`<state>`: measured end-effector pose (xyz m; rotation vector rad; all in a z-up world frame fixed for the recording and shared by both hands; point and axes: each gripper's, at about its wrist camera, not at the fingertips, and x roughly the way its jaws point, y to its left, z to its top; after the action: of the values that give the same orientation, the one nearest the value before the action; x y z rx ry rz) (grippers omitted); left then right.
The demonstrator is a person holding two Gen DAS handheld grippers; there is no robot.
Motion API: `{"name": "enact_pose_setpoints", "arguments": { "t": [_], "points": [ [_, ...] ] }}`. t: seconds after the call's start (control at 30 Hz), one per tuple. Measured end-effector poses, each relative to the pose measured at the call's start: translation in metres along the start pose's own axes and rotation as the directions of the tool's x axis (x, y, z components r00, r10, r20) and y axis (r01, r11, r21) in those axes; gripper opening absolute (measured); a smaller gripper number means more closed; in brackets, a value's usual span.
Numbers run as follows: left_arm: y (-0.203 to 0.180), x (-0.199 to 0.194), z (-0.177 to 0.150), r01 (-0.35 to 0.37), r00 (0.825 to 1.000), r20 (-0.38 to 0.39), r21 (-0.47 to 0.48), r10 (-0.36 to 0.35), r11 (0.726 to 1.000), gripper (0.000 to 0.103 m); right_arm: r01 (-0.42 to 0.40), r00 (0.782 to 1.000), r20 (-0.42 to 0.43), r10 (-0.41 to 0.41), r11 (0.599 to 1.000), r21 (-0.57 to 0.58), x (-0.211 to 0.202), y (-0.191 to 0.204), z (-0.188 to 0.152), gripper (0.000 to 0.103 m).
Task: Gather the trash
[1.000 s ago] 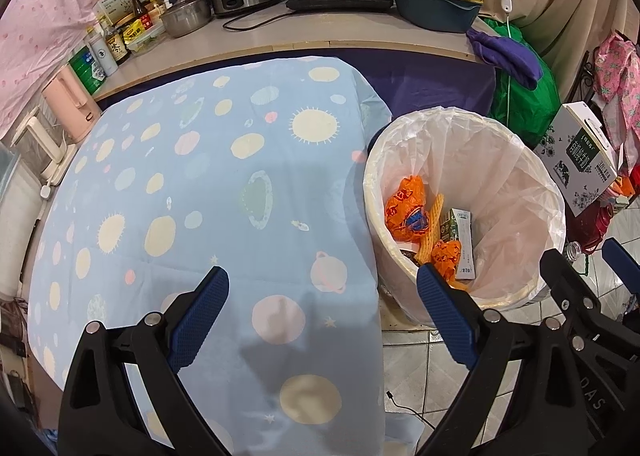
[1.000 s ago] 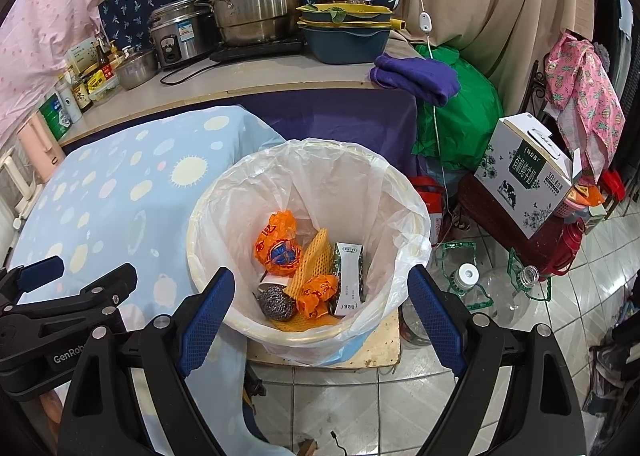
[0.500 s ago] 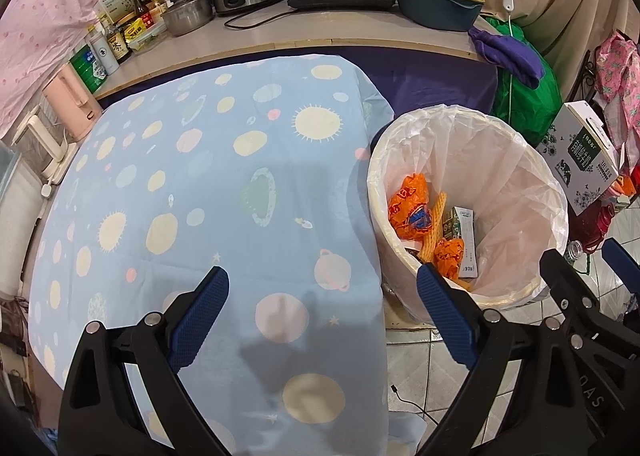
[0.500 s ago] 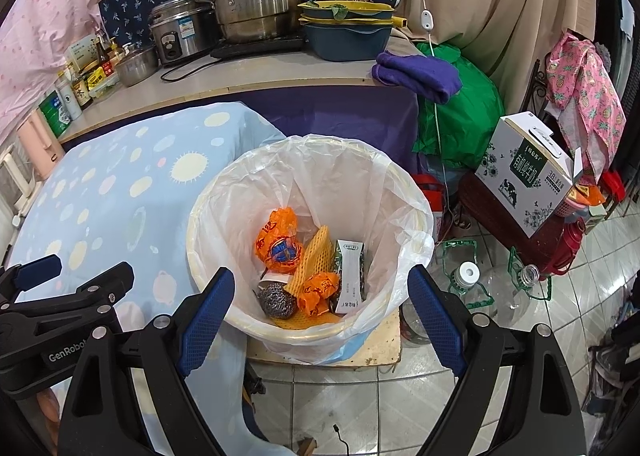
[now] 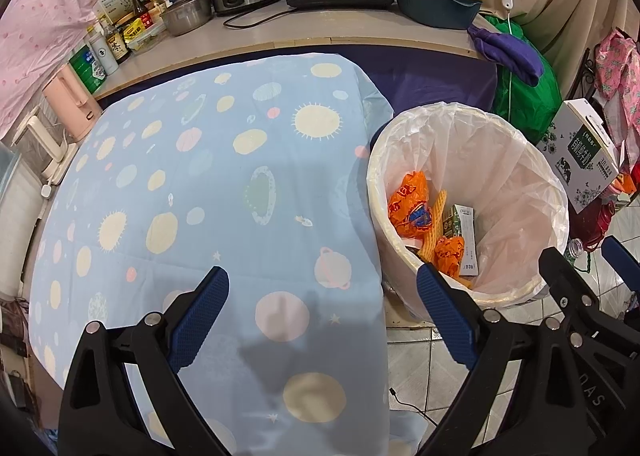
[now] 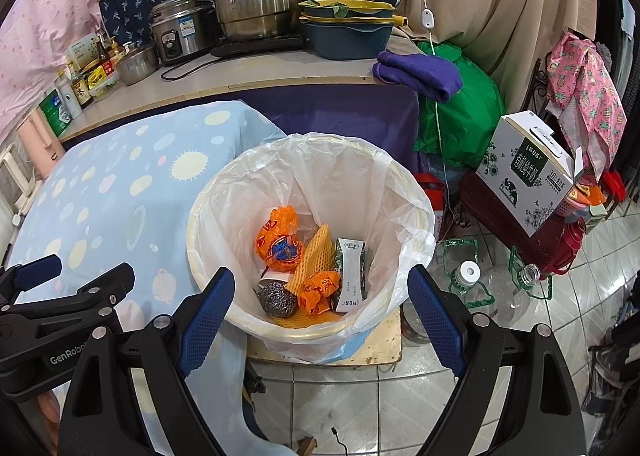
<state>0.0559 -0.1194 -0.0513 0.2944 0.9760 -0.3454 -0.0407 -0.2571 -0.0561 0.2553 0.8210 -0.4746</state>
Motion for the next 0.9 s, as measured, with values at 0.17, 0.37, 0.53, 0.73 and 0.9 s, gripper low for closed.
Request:
{"name": "enact_pose_setpoints", "arguments": {
  "t": [0.17, 0.37, 0.53, 0.73, 0.9],
  "points": [
    [0.0001, -0.0002, -0.0003, -0.001, 1.0, 0.001, -0.002, 0.001, 1.0, 0.091, 0.0, 1.0, 0.0, 0.0, 1.0, 0.0, -0.0001, 0.0, 0.0002, 0.085],
    [0.0003, -0.0003, -0.0002, -0.001, 1.0, 0.001, -0.001, 0.001, 1.0, 0.091, -0.001, 1.0, 0.0, 0.001, 1.0, -0.001, 0.0001, 0.0009, -0.0006, 0.085],
    [0.0011, -0.0001, -0.0005, -0.003, 1.0, 0.001, 0.0, 0.003, 1.0, 0.091, 0.0, 1.0, -0.001, 0.0, 1.0, -0.001, 0.0001, 0.0011, -0.0009, 0.085],
    [0.0033, -0.0002, -0.0007, -0.002, 1.0, -0.001, 0.0, 0.002, 1.0, 0.091, 0.0, 1.0, 0.0, 0.0, 1.0, -0.004, -0.0001, 0.0046, -0.0021, 0.085],
    [0.0051, -0.0005, -0.0014, -0.002, 1.0, -0.004, 0.0, 0.002, 1.0, 0.091, -0.001, 1.0, -0.001, 0.001, 1.0, -0.002, -0.0001, 0.0038, -0.0014, 0.085]
  ]
}}
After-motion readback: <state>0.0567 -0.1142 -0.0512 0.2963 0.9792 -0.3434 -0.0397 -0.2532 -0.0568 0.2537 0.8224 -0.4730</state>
